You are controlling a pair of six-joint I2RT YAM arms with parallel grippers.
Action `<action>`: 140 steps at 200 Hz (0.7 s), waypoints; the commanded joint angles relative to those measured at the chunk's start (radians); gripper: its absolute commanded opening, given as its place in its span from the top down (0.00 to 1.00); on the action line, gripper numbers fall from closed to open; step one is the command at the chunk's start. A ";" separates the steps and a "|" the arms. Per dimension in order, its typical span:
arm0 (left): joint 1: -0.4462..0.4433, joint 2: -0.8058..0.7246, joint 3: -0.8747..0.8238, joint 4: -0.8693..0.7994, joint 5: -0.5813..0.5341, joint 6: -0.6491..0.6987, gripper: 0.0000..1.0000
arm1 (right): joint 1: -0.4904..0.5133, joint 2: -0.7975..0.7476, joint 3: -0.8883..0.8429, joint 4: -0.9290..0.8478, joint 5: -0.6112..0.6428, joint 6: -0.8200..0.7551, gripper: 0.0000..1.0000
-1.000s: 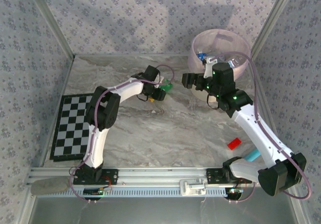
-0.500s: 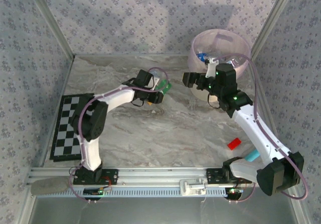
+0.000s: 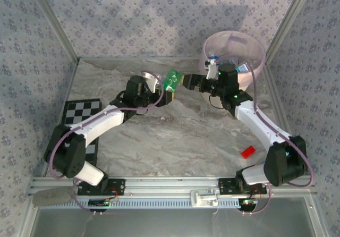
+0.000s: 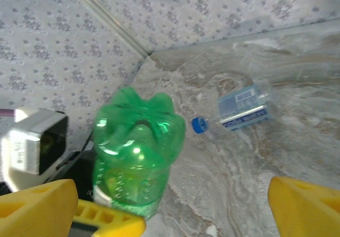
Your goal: Put the plastic bottles in the bin
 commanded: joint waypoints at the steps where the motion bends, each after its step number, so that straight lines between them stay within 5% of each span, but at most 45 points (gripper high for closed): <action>1: -0.024 -0.059 -0.009 0.098 0.017 -0.009 0.51 | 0.030 0.052 0.067 0.090 -0.107 0.065 0.08; 71: -0.079 -0.093 -0.017 0.056 -0.015 0.038 0.51 | 0.064 0.168 0.147 0.203 -0.189 0.188 0.16; 116: -0.083 -0.109 -0.025 0.054 -0.037 0.040 0.48 | 0.066 0.200 0.186 0.186 -0.213 0.203 0.45; 140: -0.082 -0.118 -0.024 0.042 -0.058 0.042 0.36 | 0.062 0.198 0.194 0.172 -0.215 0.202 0.52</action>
